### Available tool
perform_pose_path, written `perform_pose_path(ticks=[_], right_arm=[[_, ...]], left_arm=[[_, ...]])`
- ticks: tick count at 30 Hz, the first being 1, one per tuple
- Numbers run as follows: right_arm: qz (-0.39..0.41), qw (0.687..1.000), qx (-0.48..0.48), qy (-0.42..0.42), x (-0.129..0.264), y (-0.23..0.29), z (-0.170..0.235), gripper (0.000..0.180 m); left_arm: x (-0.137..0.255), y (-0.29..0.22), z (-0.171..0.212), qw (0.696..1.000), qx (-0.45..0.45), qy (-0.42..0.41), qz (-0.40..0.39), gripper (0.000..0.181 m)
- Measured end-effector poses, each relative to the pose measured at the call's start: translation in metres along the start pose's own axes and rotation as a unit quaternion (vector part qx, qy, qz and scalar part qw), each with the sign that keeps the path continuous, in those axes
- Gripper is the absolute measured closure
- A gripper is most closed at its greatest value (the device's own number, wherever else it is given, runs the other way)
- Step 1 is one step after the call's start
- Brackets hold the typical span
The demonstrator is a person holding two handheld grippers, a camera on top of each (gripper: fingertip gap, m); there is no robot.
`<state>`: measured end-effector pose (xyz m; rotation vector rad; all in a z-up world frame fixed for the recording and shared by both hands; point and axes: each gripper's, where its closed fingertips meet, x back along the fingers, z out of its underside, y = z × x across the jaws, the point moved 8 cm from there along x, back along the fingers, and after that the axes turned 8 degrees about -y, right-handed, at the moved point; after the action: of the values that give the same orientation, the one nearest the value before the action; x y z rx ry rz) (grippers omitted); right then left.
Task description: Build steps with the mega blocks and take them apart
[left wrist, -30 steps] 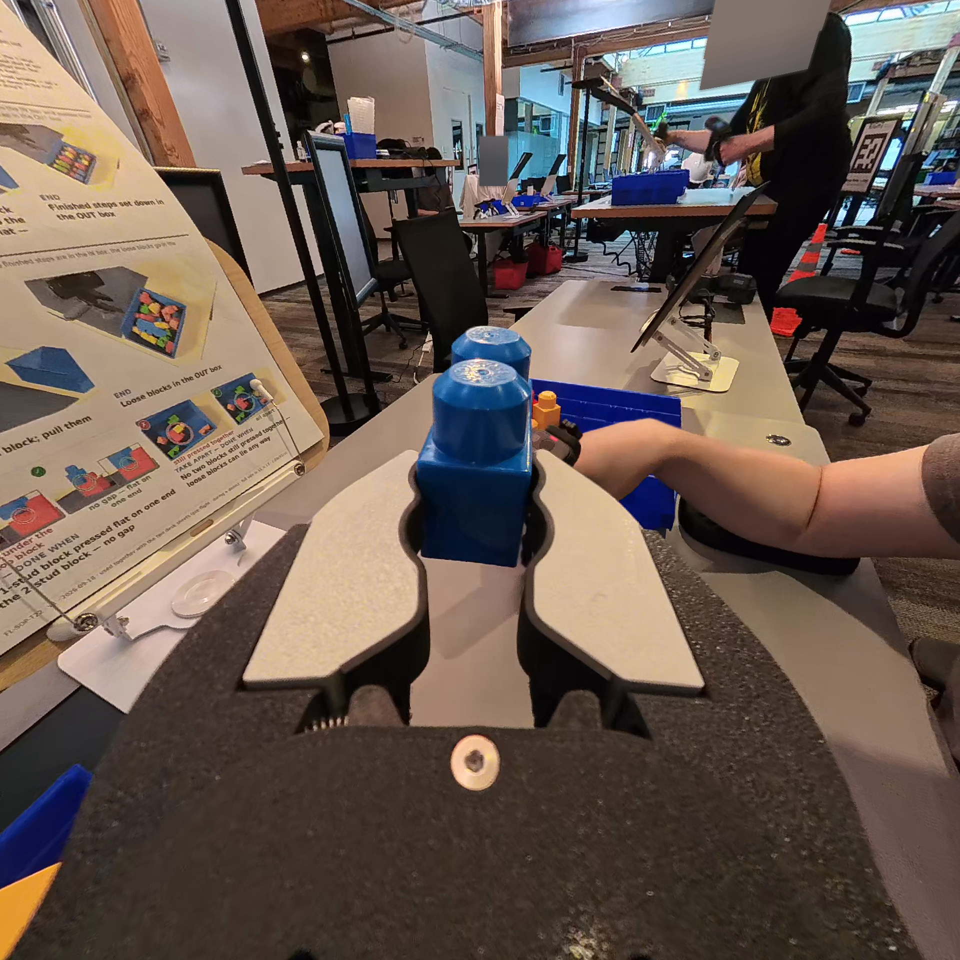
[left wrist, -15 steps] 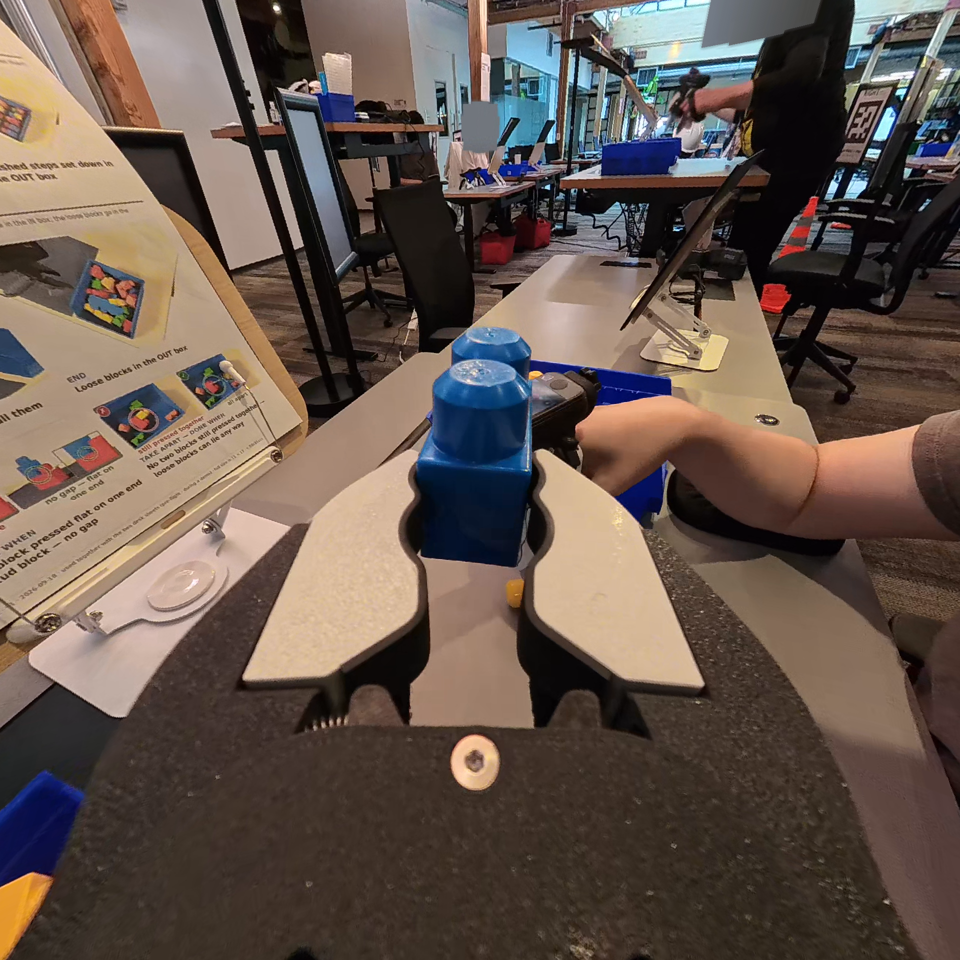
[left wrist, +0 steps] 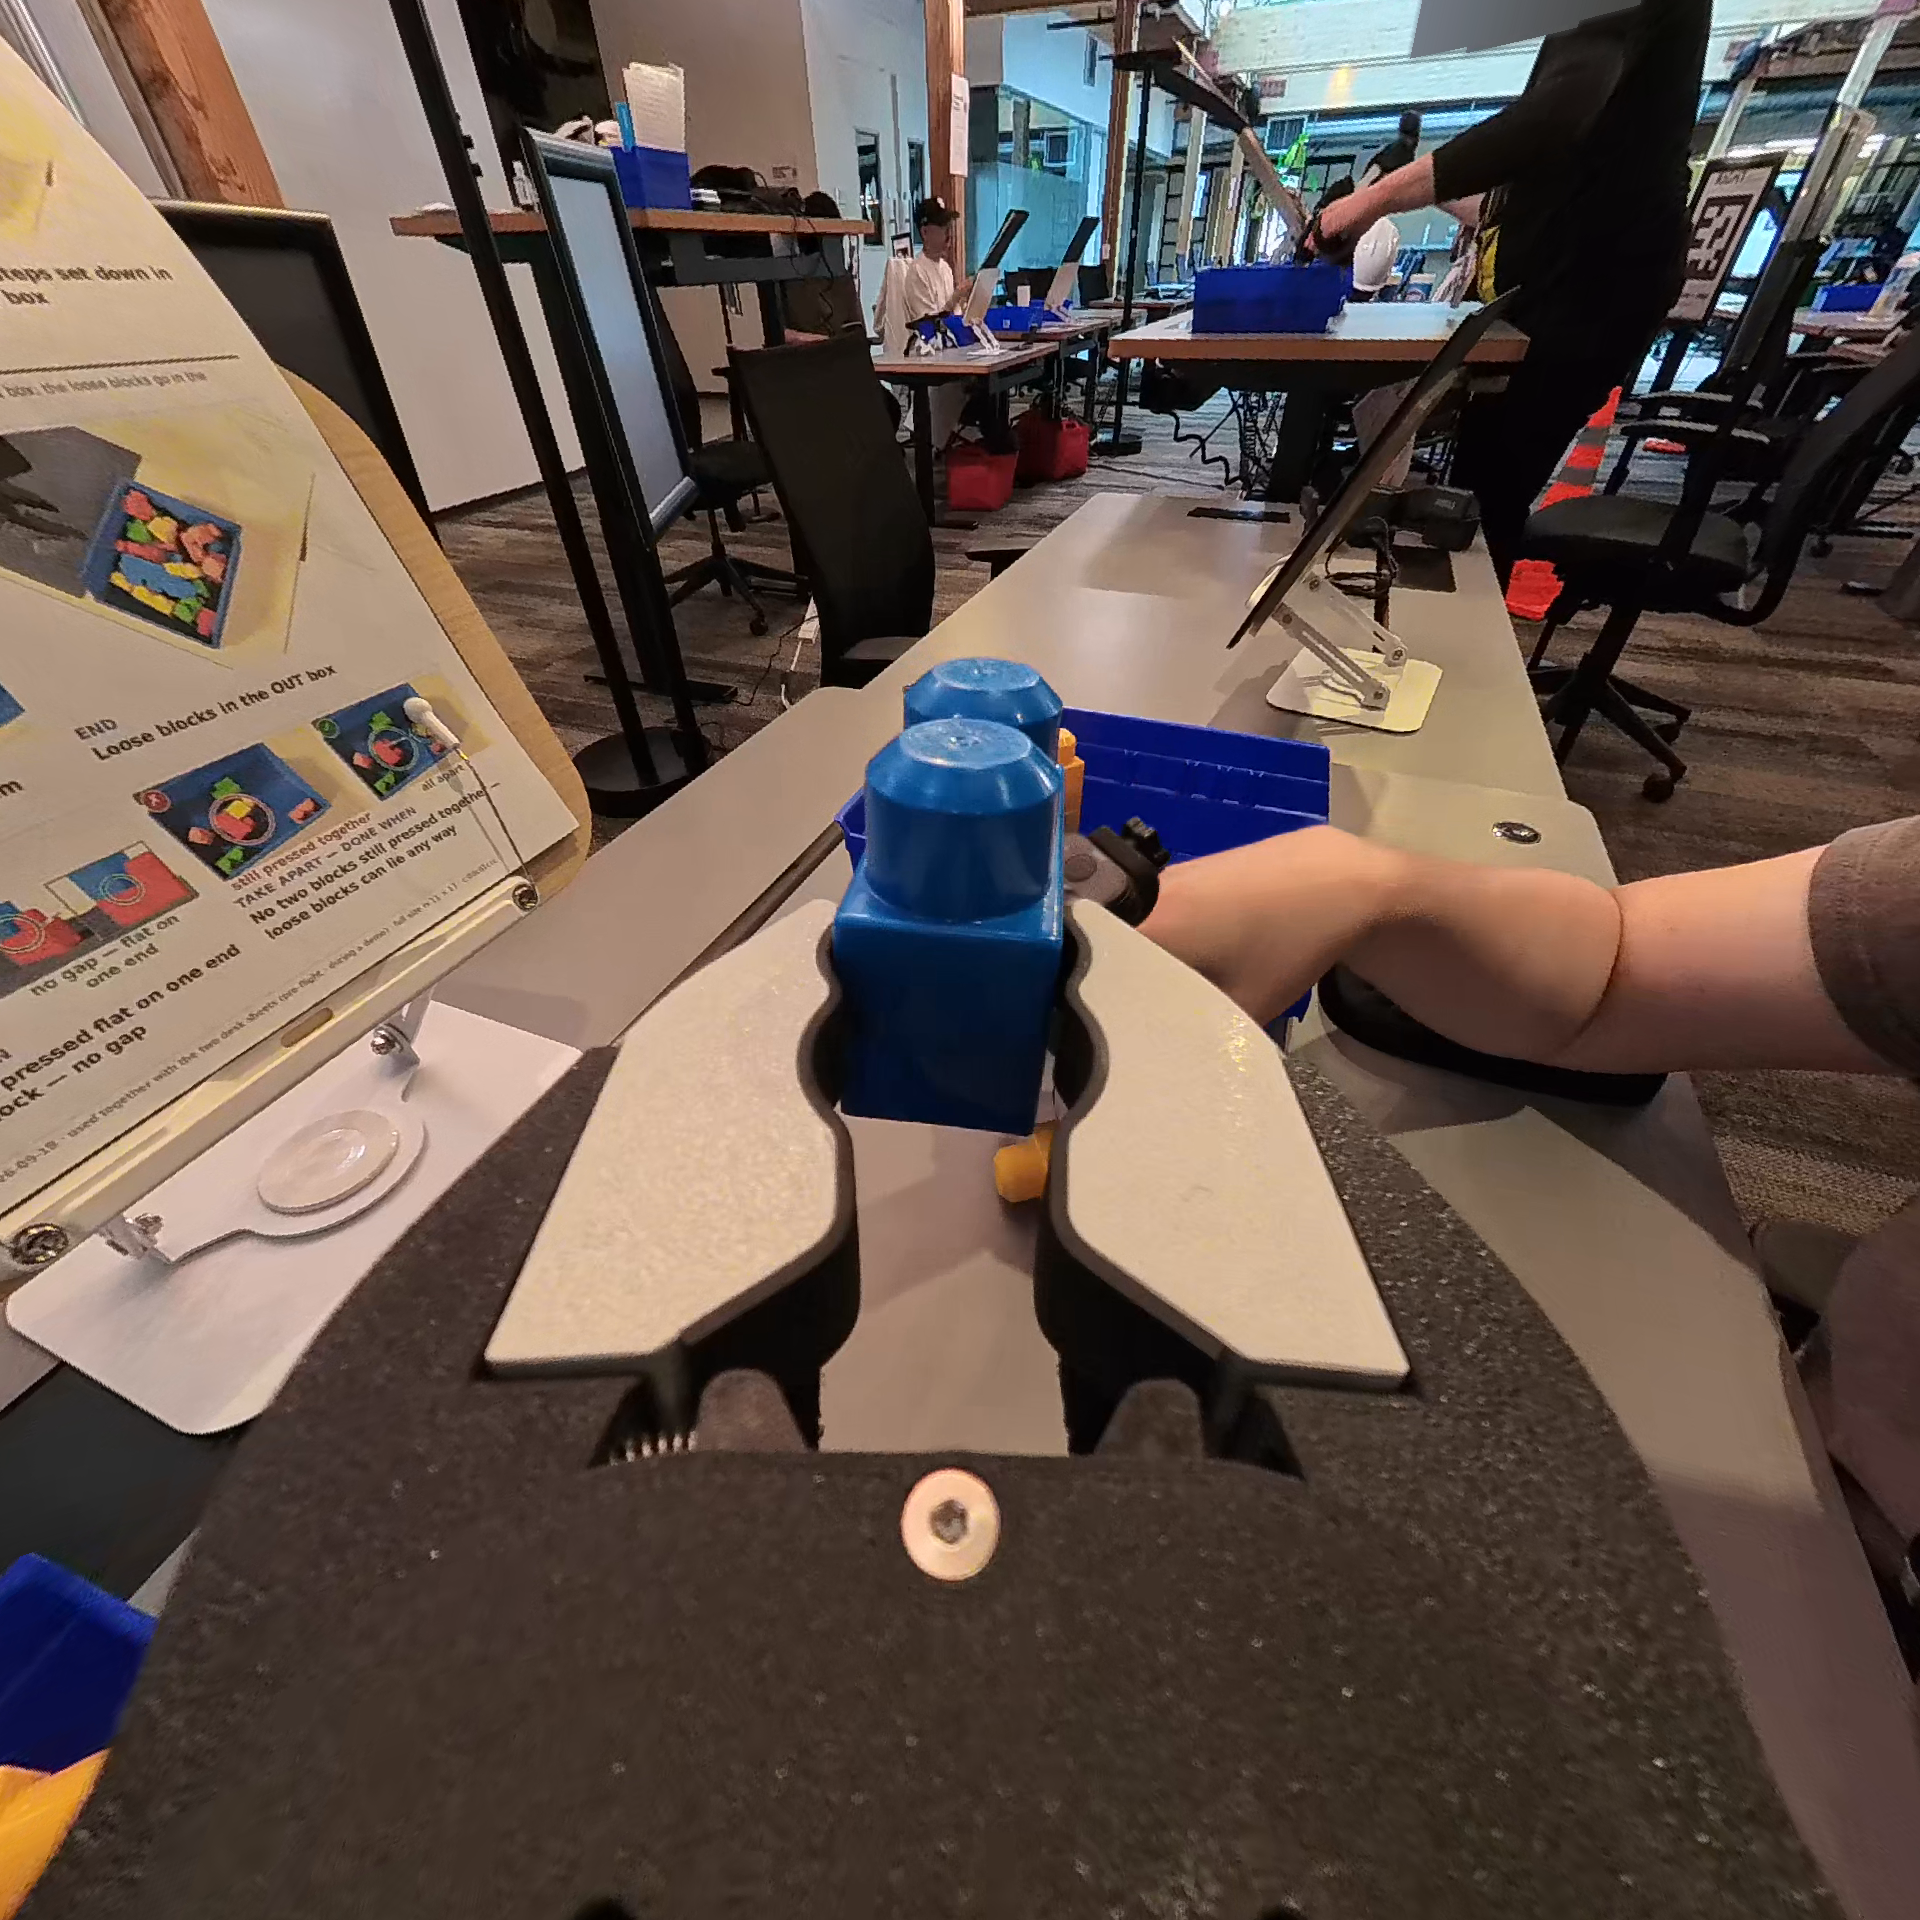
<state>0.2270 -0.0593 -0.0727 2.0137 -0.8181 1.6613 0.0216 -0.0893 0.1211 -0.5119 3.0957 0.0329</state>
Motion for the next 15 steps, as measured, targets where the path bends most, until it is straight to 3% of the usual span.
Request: perform_pose_path(ticks=[3,6,15], right_arm=[[0.006,1.0,-0.001,0.023,-0.006,-0.003,0.003,0.119],[0.005,0.999,-0.005,0.031,-0.007,-0.01,0.005,0.143],[-0.002,1.0,-0.011,0.007,0.004,-0.023,0.005,0.143]], left_arm=[[0.0,0.0,0.0,1.0,-0.001,0.002,0.001,0.144],[0.001,0.0,-0.001,1.0,-0.003,0.0,-0.001,0.145],[-0.003,0.001,0.005,1.0,-0.012,0.023,-0.006,0.145]])
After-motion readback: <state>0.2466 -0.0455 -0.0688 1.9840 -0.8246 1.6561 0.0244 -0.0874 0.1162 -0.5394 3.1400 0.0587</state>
